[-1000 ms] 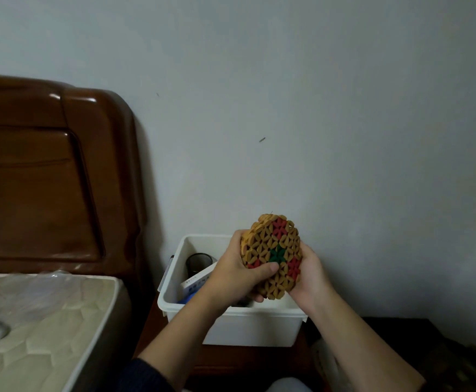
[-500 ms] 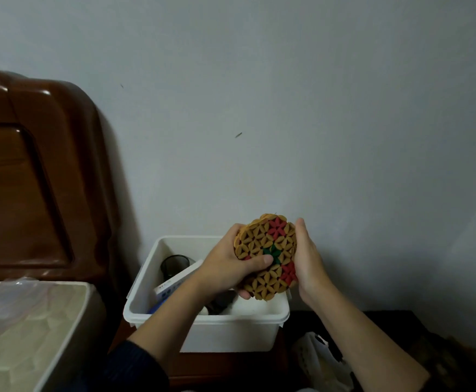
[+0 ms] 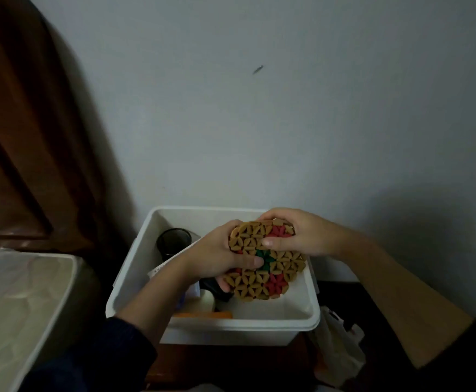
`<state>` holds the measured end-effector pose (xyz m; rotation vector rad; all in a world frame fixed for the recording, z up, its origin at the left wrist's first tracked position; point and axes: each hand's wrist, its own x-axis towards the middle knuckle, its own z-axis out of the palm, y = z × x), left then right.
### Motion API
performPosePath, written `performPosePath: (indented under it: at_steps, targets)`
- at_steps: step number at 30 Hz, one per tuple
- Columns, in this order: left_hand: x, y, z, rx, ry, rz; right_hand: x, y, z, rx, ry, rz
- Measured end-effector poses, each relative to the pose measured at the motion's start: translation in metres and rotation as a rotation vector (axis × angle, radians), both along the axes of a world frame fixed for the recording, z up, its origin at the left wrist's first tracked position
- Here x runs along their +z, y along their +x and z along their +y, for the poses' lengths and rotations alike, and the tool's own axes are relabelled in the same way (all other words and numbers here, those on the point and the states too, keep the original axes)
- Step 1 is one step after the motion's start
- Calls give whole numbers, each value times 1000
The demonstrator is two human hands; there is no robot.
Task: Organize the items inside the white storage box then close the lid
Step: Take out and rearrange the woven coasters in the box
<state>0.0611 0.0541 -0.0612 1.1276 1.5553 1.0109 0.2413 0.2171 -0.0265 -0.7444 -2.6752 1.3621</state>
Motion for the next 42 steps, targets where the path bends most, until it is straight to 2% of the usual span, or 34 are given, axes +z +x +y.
performPosePath:
  at_steps: [5,8,10,15,19,27,37,42]
  targets:
    - [-50,-11,15,-82,-115,-36,-38,-12,14,12,60,-141]
    - [-71,-19,20,-148,-216,34,-55,-16,18,35,-16,-253]
    - [-80,-24,23,-218,-264,76,-63,-25,17,66,26,-346]
    - [-98,-23,22,-227,-447,-37,-80,-47,13,106,4,-627]
    - [-109,-25,20,-285,-458,162,-105,-56,7,122,37,-801]
    - [-113,-28,18,-329,-507,283,-126,-64,6,127,142,-884]
    - [-117,-27,19,-199,-442,542,-135,-63,-8,118,270,-931]
    - [-118,-32,18,-213,-453,539,-142,-54,-19,81,262,-900]
